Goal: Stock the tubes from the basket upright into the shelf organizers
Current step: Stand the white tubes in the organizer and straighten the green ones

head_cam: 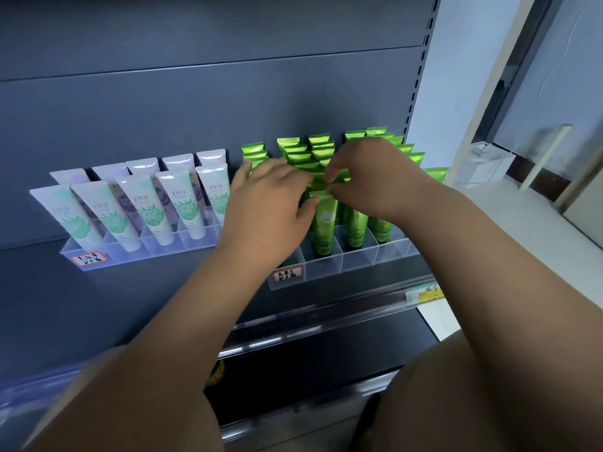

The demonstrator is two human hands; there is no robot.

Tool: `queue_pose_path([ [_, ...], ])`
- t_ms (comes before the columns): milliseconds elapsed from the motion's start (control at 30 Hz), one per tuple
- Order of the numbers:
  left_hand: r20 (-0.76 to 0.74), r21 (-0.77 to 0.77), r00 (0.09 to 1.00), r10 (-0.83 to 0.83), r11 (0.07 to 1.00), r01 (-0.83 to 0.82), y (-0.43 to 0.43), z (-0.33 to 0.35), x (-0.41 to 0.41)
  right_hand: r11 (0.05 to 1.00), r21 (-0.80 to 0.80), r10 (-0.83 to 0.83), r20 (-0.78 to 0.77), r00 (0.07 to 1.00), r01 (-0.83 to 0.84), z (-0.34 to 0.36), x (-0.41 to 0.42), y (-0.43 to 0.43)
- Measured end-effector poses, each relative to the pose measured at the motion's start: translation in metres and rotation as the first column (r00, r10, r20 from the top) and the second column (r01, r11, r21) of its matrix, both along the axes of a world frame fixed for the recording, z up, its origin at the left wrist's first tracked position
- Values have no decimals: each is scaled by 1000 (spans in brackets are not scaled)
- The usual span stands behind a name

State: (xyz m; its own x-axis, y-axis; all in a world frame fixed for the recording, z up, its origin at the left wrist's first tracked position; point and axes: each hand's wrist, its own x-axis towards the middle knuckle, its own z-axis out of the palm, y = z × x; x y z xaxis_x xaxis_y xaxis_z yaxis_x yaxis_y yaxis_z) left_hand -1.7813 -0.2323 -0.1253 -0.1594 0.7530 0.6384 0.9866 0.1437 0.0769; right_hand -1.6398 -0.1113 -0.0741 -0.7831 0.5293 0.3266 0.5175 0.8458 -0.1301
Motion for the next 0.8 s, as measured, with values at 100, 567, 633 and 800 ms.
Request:
queue_pose_path([
  [100,-18,-39,1000,12,999,-13,7,-1,5,1000,14,1,19,1000,-2,-1,0,3],
  [567,-35,14,999,19,1000,-18,28,-7,5,999,32,-19,66,998,17,-5,-8,11],
  [633,-25,36,1000,2,999,-1,28,-9,5,999,29,-23,61,998,21,-5,-8,12],
  [800,-8,65,999,-32,997,33,27,-10,4,1000,21,8,50,999,-9,-4,-7,11],
])
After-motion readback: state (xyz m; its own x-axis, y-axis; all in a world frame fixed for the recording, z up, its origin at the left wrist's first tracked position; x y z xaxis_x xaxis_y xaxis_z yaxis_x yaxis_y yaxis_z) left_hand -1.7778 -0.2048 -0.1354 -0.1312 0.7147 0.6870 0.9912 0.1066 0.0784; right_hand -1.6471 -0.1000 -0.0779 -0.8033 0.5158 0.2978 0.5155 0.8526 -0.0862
